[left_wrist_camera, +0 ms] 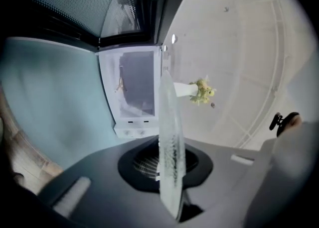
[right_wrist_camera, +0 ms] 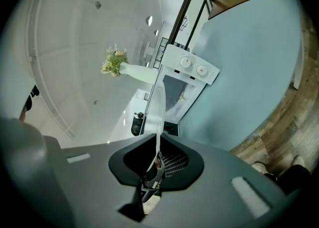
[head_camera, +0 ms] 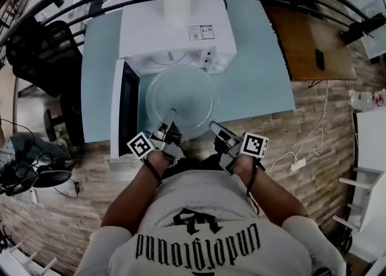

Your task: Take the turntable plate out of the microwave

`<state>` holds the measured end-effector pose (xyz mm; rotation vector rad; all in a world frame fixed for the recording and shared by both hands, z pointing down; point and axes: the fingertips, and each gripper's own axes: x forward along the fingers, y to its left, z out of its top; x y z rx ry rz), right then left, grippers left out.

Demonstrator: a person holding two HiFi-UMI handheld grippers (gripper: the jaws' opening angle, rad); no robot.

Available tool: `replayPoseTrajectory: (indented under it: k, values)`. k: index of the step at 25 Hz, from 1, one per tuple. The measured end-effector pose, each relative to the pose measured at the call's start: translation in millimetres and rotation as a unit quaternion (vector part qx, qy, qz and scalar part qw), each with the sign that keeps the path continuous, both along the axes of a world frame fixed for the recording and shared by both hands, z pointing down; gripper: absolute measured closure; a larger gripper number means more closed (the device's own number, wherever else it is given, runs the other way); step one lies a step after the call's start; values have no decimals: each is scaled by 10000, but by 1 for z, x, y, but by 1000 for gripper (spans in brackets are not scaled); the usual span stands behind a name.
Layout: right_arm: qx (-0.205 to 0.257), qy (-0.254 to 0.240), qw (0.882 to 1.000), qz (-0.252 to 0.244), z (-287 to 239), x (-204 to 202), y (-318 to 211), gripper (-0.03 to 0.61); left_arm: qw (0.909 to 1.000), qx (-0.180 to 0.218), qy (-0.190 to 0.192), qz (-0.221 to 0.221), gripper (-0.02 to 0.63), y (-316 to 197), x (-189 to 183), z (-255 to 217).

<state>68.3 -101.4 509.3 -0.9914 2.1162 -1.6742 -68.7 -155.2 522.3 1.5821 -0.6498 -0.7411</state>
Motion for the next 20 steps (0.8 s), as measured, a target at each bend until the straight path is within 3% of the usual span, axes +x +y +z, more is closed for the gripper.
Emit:
replayPoseTrajectory:
  k: [20]
  values:
    - [296, -342, 9920, -1180, -35, 75, 83, 552, 9930, 233, -182, -1143, 537, 114, 63, -44]
